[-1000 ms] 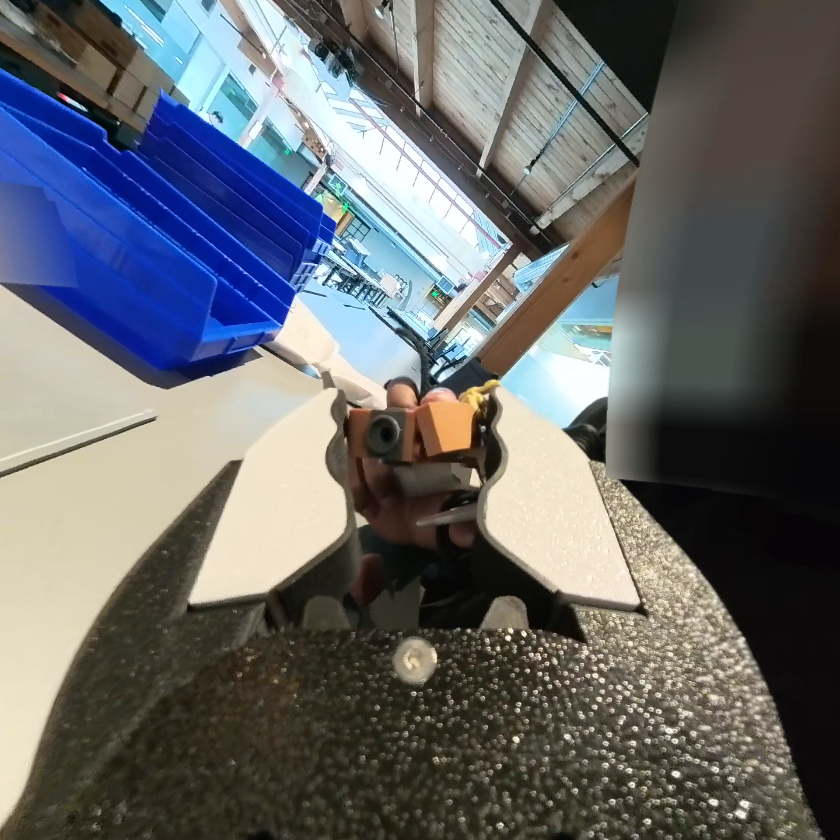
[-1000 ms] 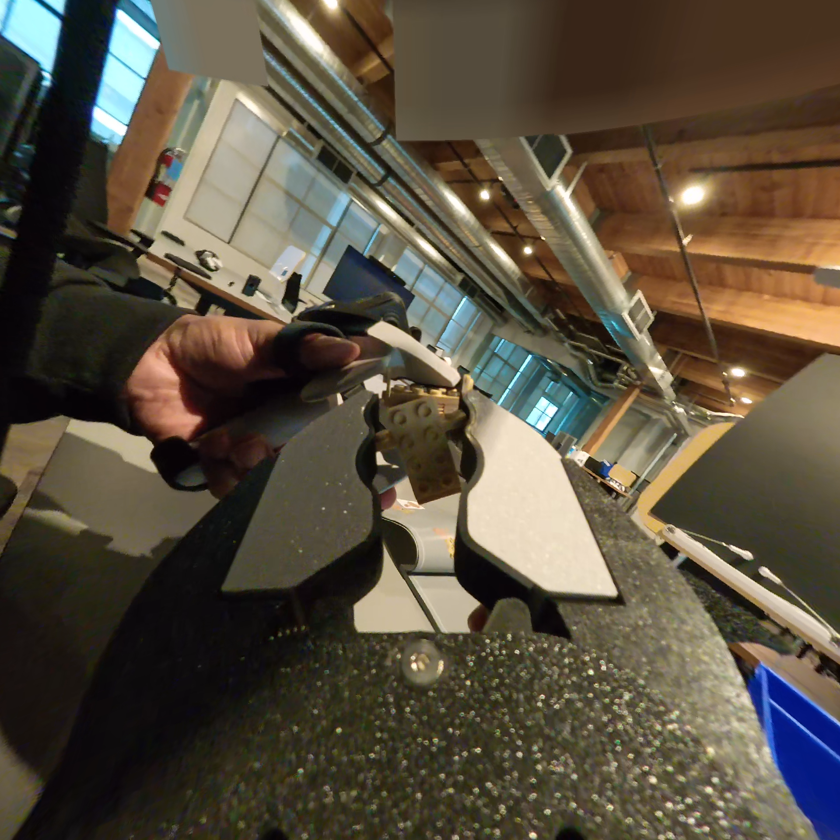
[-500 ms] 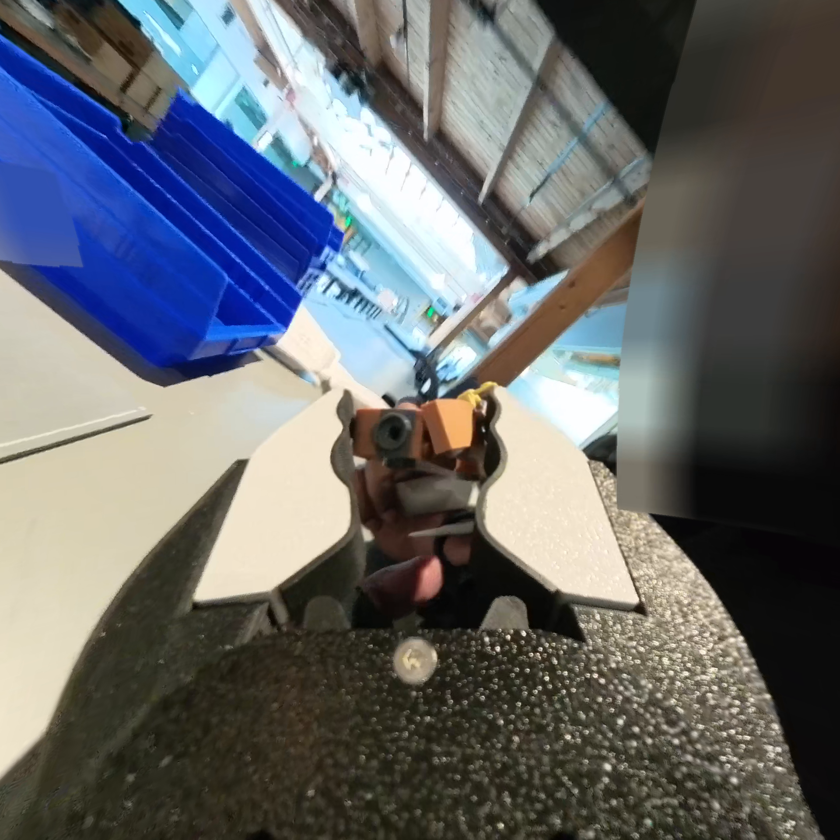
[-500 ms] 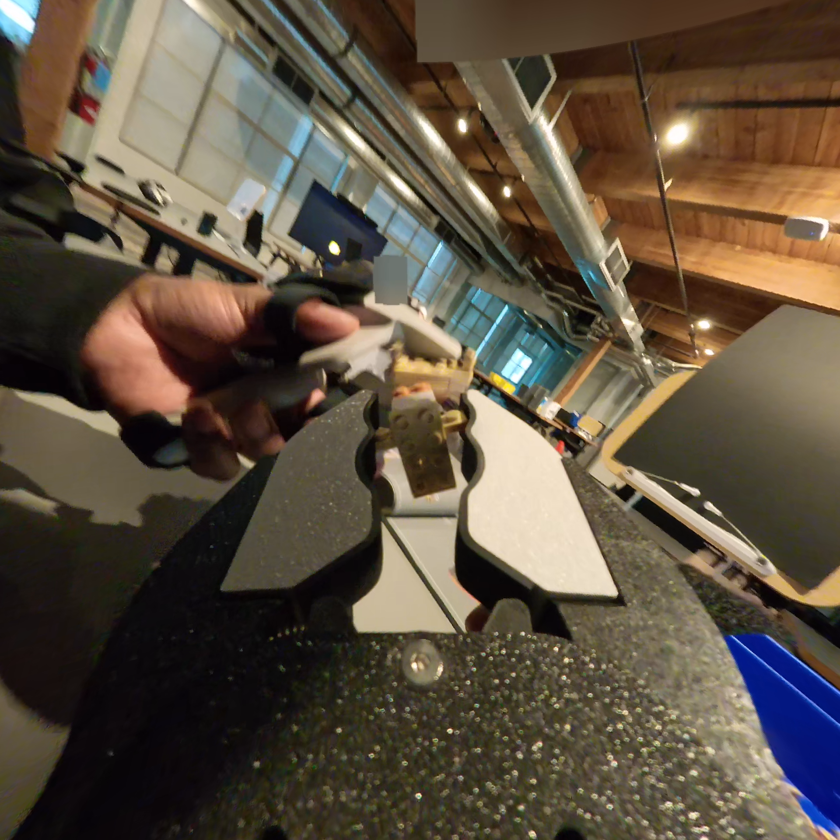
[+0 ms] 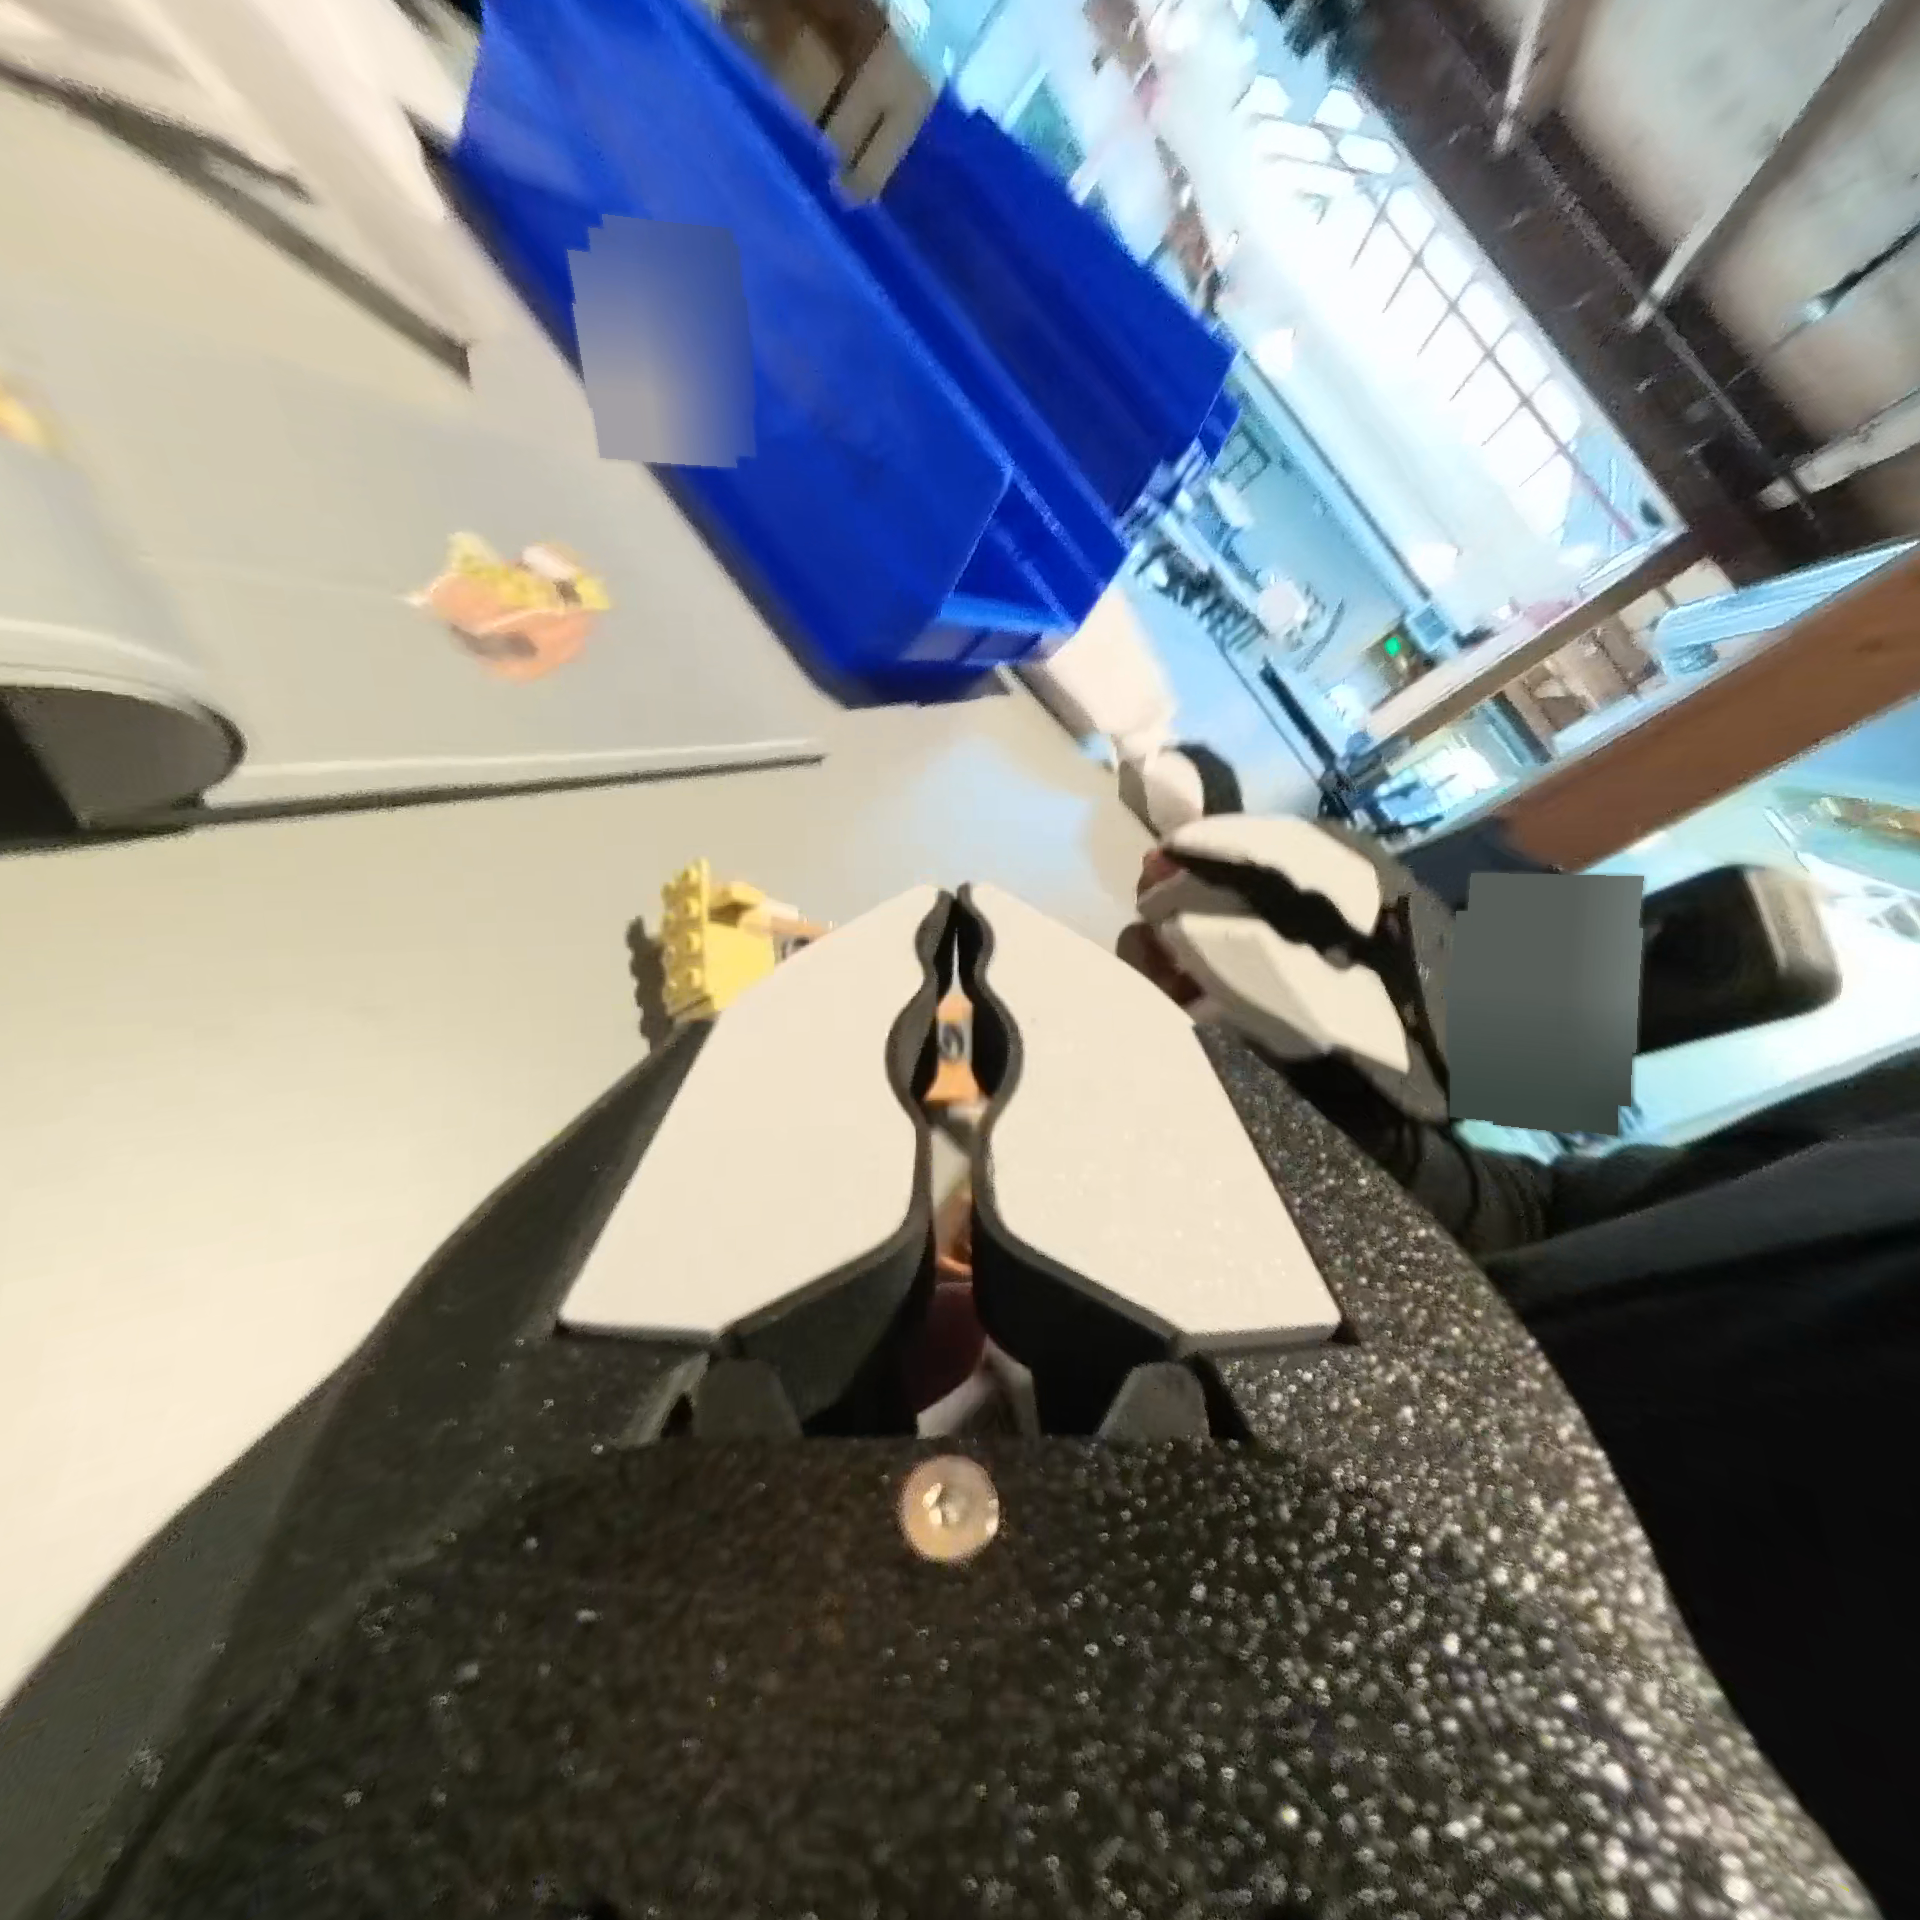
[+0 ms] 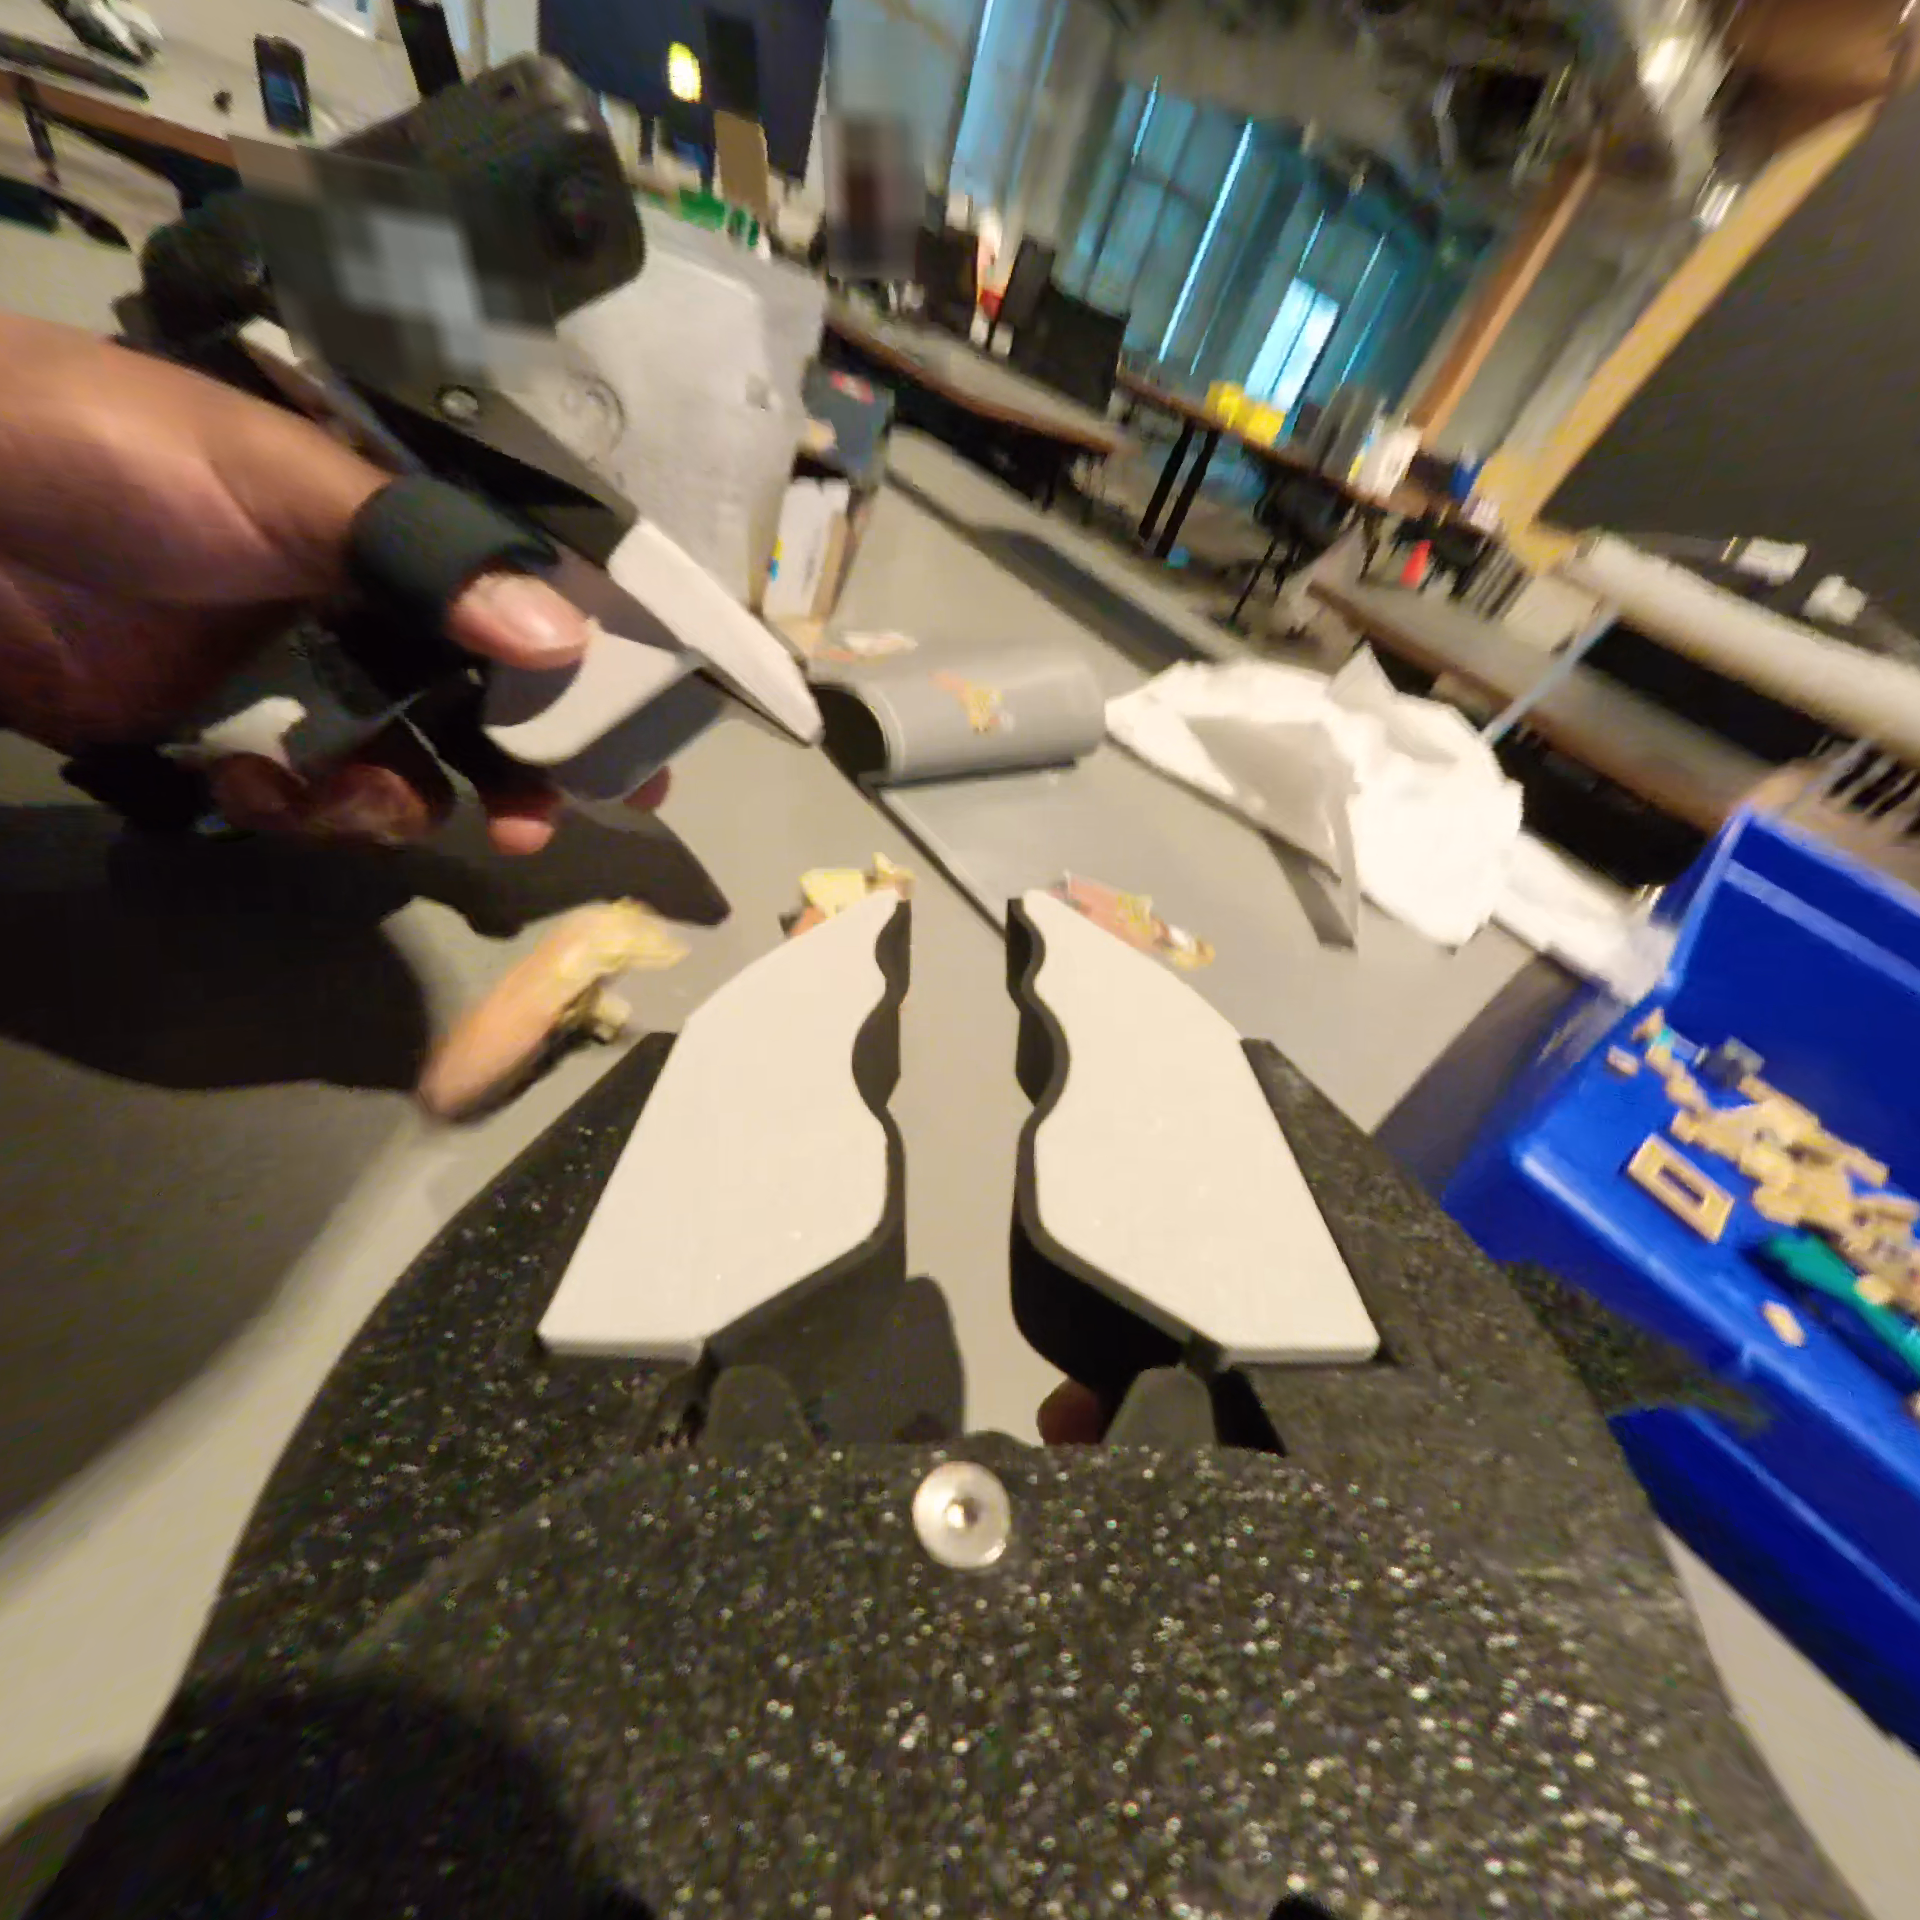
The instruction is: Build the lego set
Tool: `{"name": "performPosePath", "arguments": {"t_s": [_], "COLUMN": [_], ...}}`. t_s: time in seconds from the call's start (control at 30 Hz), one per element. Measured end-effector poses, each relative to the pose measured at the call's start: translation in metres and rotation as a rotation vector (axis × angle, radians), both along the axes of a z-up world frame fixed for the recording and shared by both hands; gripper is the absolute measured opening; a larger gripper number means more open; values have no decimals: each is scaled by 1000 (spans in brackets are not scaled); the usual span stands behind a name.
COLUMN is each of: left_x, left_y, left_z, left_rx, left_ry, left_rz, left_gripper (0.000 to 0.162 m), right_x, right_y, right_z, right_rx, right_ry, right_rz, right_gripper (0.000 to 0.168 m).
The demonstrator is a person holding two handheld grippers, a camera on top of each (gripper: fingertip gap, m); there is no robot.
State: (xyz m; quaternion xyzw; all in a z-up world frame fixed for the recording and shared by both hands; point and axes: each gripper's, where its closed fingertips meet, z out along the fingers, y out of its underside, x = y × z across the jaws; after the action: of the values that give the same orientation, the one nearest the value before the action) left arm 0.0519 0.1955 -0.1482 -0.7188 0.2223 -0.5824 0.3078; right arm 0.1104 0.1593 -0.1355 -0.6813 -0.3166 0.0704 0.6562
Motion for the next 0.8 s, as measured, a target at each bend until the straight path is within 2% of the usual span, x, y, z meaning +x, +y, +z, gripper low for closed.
{"name": "performPosePath", "arguments": {"t_s": [0.1,0.2,0.27,0.43,0.57,0.8], "left_x": [-1,-3,-6,-4,8,12], "left_y": [4,2,-3,-22,-36,-36], "left_z": [-9,-12,-20,-41,-58,-57], "left_rx": [-31,-13,39,189,182,168], "left_ry": [39,82,175,418,515,501], "left_rz": [-10,-69,-121,-263,-359,-381], "left_gripper": [4,9,16,33,34,36], "right_x": [7,7,8,17,1,-22], "right_y": [6,4,-3,0,3,-5], "right_z": [-9,-23,-42,-79,-82,-83], "right_rx": [-99,-236,-352,-436,-483,-540], "right_ry": [-52,-175,-270,-507,-512,-525], "right_rz": [9,110,192,255,350,433], "right_gripper": [19,25,29,29,27,32]}}
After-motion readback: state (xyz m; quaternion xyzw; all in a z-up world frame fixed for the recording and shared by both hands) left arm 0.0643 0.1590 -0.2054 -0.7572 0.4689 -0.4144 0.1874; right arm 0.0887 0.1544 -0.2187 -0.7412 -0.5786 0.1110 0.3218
